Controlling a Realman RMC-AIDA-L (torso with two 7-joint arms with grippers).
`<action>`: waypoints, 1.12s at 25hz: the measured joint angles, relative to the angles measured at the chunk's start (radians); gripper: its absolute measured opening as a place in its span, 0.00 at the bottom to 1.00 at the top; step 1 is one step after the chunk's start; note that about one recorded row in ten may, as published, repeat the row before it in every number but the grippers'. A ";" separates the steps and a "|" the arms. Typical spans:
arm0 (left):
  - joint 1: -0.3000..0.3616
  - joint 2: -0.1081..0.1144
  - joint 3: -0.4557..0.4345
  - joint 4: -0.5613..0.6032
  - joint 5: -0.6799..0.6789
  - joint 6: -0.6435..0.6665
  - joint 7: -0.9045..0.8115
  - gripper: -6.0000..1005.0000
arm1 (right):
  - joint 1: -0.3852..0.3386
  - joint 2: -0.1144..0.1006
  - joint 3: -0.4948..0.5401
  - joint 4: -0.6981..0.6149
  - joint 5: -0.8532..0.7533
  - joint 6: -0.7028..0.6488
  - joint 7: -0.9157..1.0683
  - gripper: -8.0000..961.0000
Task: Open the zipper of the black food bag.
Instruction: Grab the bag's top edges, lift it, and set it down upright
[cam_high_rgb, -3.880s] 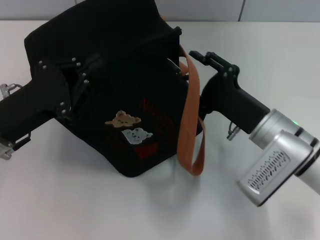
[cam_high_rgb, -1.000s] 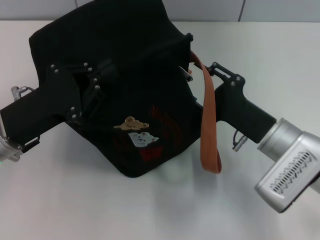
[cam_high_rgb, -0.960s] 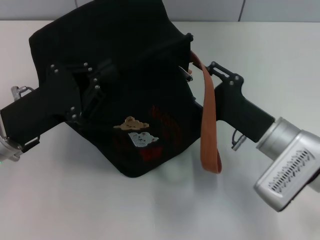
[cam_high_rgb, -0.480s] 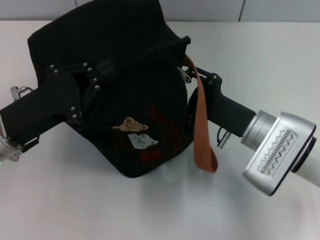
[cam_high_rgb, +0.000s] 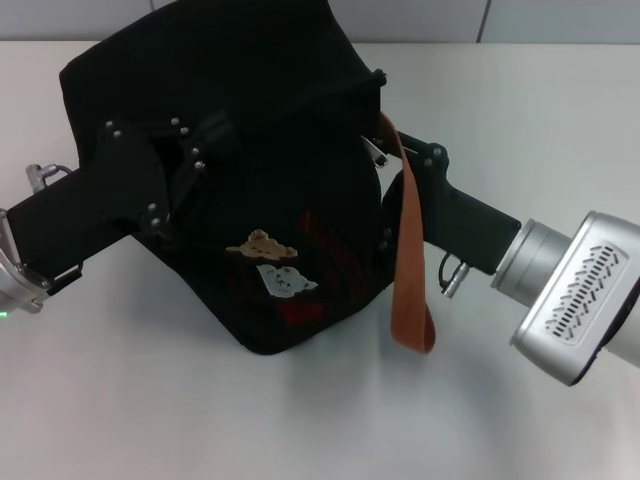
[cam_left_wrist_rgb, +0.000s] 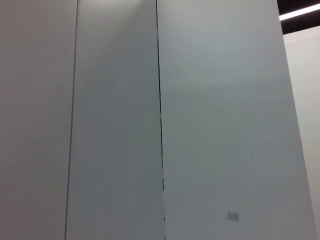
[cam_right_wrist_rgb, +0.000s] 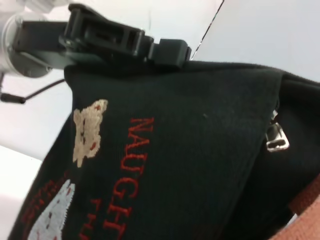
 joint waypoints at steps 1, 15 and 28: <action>-0.002 0.000 0.000 0.000 0.000 0.000 0.000 0.03 | 0.001 0.000 0.000 -0.009 -0.010 -0.004 0.020 0.63; -0.011 -0.002 0.000 -0.001 0.001 -0.002 0.000 0.03 | 0.030 0.006 0.021 -0.028 -0.022 0.064 0.036 0.63; -0.006 -0.002 0.000 -0.005 0.002 0.003 0.000 0.03 | -0.016 0.009 0.133 -0.017 -0.020 0.066 -0.123 0.63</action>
